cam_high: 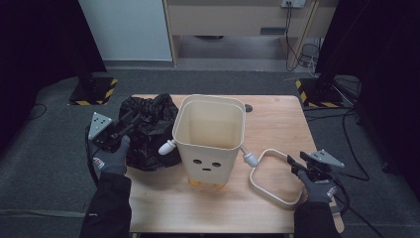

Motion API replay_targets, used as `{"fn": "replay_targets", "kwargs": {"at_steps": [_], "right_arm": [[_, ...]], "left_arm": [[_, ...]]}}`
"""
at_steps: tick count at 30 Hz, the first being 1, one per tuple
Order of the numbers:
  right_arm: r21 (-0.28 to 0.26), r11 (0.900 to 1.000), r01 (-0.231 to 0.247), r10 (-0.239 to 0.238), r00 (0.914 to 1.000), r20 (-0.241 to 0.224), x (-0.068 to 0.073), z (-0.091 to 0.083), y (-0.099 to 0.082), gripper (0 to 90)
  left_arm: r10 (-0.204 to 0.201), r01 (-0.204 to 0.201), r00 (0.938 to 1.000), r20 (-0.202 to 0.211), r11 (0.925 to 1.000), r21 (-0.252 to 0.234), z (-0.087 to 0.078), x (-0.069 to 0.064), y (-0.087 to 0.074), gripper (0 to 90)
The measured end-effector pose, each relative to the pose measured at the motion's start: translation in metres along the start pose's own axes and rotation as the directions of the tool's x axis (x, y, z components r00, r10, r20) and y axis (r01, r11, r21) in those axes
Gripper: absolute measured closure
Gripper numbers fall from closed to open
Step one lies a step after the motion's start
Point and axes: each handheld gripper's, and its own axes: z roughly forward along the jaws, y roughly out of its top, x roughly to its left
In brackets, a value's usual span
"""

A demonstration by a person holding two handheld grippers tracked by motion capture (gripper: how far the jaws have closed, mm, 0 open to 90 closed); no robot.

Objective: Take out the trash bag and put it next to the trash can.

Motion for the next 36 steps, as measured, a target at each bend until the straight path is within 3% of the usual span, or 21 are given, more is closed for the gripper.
{"fn": "replay_targets", "kwargs": {"at_steps": [9, 14, 23, 30, 36], "right_arm": [[0.002, 1.0000, -0.006, 0.006, 1.0000, 0.003, -0.001, -0.001, 0.000, 43.9], [-0.001, 1.0000, -0.009, 0.009, 0.9999, 0.004, -0.001, -0.002, 0.000, 43.8], [0.003, 0.9999, -0.011, 0.011, 0.9999, 0.005, -0.002, -0.003, -0.001, 43.5], [0.002, 0.9999, -0.015, 0.015, 0.9999, 0.000, -0.001, -0.002, -0.001, 43.6], [0.003, 0.9999, -0.015, 0.015, 0.9999, -0.003, -0.001, -0.002, -0.001, 44.0]], "left_arm": [[0.025, -0.025, 0.9995, 0.020, 0.9997, 0.004, -0.018, -0.010, 0.004, 55.9], [0.046, -0.047, 0.9982, 0.040, 0.9983, 0.034, -0.026, -0.018, 0.001, 51.6], [0.058, -0.065, 0.9954, 0.076, 0.9937, 0.091, -0.036, -0.032, -0.013, 43.2], [0.083, -0.095, 0.9925, 0.089, 0.9860, 0.137, -0.045, -0.038, -0.028, 40.1], [0.080, -0.097, 0.9915, 0.102, 0.9793, 0.177, -0.046, -0.042, -0.044, 38.6]]}}
